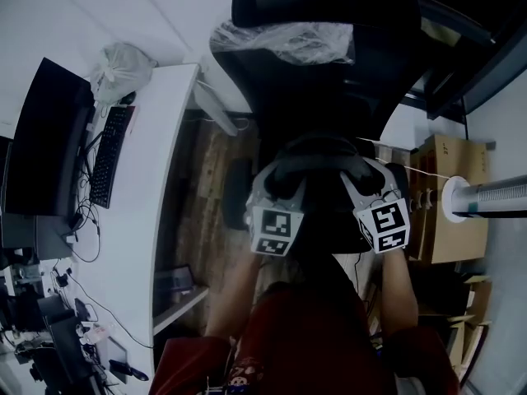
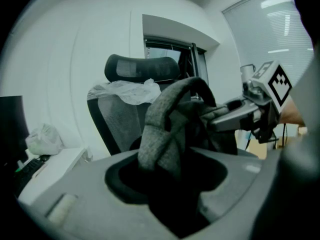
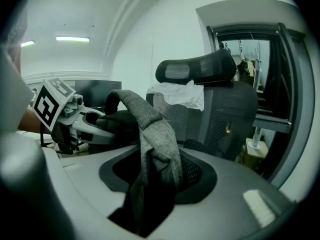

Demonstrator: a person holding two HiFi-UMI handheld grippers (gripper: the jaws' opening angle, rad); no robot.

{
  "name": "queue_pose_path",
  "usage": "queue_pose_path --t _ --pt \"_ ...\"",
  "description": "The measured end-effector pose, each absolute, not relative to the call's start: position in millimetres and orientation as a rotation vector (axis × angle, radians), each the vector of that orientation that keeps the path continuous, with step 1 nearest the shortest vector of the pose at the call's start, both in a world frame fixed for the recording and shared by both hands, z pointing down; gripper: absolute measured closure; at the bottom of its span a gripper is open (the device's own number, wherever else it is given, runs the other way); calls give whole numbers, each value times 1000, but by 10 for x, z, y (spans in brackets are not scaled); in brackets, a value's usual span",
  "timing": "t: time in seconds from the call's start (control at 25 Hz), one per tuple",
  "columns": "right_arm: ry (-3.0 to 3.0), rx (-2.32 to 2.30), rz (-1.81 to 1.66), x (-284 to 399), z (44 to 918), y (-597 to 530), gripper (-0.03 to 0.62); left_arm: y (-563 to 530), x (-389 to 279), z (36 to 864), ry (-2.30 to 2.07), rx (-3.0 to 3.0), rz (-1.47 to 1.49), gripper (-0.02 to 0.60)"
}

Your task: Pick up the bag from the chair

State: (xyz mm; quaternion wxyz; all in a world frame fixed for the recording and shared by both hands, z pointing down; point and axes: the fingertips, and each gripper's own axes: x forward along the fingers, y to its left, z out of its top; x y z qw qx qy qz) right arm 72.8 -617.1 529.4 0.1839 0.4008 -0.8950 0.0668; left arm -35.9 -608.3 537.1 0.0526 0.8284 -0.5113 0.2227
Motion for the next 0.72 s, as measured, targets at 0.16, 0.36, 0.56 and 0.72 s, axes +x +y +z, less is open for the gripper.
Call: queue_pose_path --t 0.16,0.36,0.56,0.72 --pt "-2528 1139 167 679 5143 -5752 416 -5673 -410 5216 -1567 2542 659 368" --pt "-2534 1134 133 567 4976 -5191 416 -5101 -518 5051 -1590 2546 638 367" --pt "-2540 1125 109 482 4886 -4630 416 -4520 -600 4959 -1612 2534 626 367" --pt "-2547 1105 98 360 4850 -4166 416 -4033 -719 4921 -1631 2514 626 367"
